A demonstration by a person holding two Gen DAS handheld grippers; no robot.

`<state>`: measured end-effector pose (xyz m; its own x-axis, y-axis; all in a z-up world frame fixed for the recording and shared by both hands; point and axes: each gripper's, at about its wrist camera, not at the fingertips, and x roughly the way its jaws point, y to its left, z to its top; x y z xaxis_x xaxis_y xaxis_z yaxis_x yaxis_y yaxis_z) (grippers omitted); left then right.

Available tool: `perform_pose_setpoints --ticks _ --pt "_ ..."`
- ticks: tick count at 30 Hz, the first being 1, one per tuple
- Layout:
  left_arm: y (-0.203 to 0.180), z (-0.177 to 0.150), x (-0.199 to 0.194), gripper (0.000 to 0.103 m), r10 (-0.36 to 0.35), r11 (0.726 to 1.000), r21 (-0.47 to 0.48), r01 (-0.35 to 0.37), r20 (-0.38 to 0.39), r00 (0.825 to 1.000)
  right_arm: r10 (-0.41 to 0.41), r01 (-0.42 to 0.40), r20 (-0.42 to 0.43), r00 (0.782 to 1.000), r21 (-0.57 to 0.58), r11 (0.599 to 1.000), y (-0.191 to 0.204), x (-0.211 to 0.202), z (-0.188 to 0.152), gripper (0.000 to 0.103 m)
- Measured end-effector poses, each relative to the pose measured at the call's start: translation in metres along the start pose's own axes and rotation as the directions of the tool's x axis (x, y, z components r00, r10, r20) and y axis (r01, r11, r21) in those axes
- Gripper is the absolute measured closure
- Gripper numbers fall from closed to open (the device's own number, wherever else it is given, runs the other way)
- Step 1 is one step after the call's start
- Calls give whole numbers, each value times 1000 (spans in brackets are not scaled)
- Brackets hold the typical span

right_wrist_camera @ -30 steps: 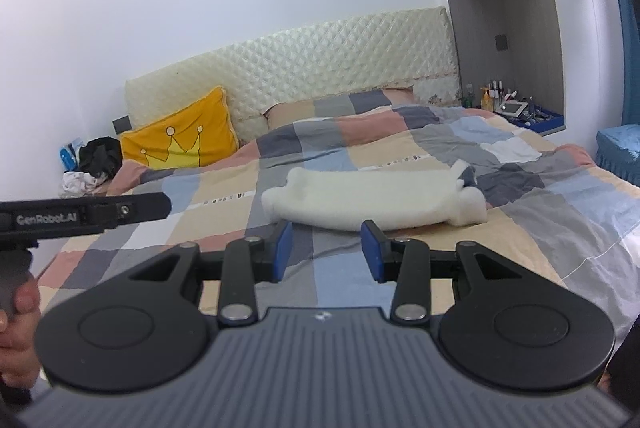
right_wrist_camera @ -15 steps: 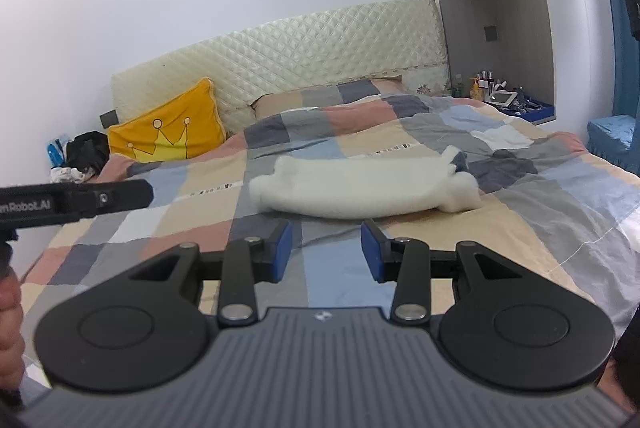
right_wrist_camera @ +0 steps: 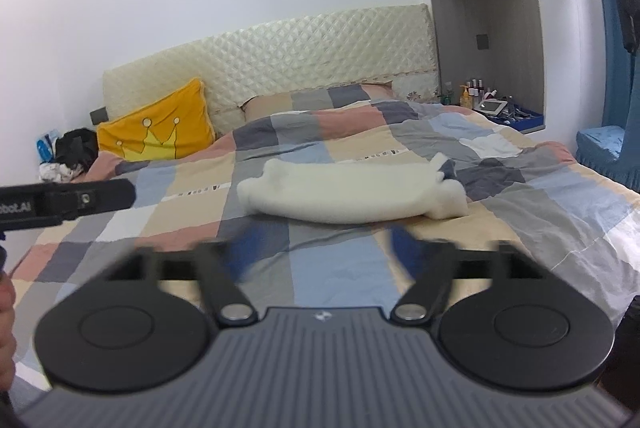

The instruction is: Fold large clothes

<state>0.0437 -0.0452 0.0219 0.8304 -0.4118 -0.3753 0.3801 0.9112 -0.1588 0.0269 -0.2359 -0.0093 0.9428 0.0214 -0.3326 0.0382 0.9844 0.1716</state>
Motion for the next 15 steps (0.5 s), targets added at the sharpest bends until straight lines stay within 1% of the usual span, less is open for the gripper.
perform_pose_setpoints --ticks 1,3,9,15 --pt "1 0 1 2 3 1000 -4 -3 -3 1000 -6 6 2 1000 1 1000 -1 0 0 9" --pt "3 -1 2 1 17 1000 -10 -17 -9 1000 -26 26 5 1000 7 1000 -3 -1 1 0" --pt "4 -4 3 0 54 999 -1 -54 -25 998 -68 68 21 997 -8 998 -8 -4 2 0" --pt "2 -6 2 0 67 998 17 -66 -28 997 -69 69 11 998 -15 997 -9 -4 3 0"
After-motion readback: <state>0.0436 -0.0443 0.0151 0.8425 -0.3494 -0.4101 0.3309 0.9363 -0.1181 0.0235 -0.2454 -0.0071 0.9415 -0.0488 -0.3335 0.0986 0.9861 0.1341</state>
